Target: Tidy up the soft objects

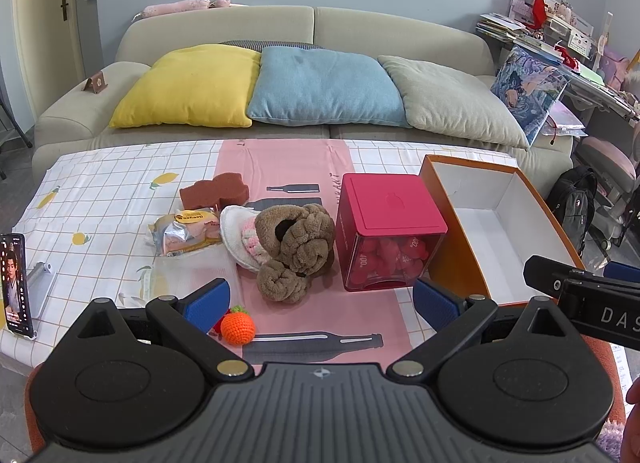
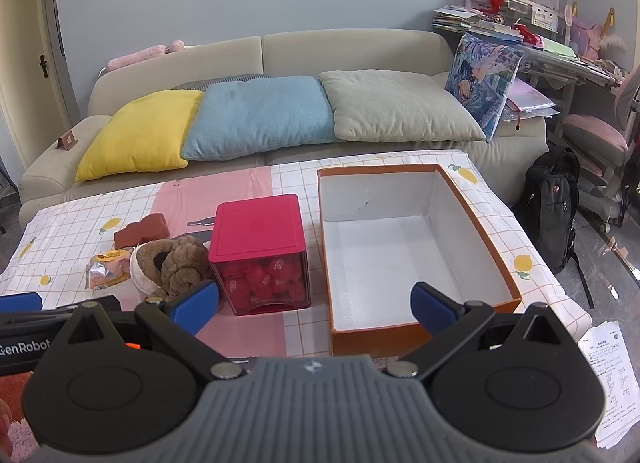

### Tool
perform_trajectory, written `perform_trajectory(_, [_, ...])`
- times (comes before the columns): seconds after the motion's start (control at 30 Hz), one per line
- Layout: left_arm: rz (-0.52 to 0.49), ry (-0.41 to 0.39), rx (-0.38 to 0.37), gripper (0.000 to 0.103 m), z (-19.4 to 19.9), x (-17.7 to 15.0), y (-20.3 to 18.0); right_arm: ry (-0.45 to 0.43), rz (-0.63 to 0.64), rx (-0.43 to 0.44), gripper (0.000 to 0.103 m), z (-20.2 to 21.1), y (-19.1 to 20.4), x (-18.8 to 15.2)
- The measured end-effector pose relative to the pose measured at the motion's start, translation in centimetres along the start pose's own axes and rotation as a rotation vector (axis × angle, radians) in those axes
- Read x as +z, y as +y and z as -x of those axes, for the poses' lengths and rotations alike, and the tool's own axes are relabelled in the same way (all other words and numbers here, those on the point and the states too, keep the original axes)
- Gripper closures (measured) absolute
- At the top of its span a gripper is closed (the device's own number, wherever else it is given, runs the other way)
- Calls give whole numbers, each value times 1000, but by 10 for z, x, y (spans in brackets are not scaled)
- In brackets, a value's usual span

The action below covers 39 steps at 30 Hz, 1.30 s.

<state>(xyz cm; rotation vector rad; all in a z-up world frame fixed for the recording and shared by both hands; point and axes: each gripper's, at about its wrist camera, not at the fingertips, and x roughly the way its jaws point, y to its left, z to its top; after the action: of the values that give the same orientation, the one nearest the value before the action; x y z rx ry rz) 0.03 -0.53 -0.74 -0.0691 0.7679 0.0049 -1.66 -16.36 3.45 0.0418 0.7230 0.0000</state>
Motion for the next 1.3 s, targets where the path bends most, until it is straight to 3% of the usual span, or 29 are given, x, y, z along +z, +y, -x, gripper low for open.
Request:
perform_trajectory(1.03, [23,-21,5,0,2,-4,1,4,6,10,3,-3,1,-2])
perform_trajectory(1.2, [35,-28,-42,0,6,-4,6,15,8,39,3,-5,2,0])
perform_trajectory(1.3, [44,-5,-78,15,1,0,11,33,11,70,3,-11,4,2])
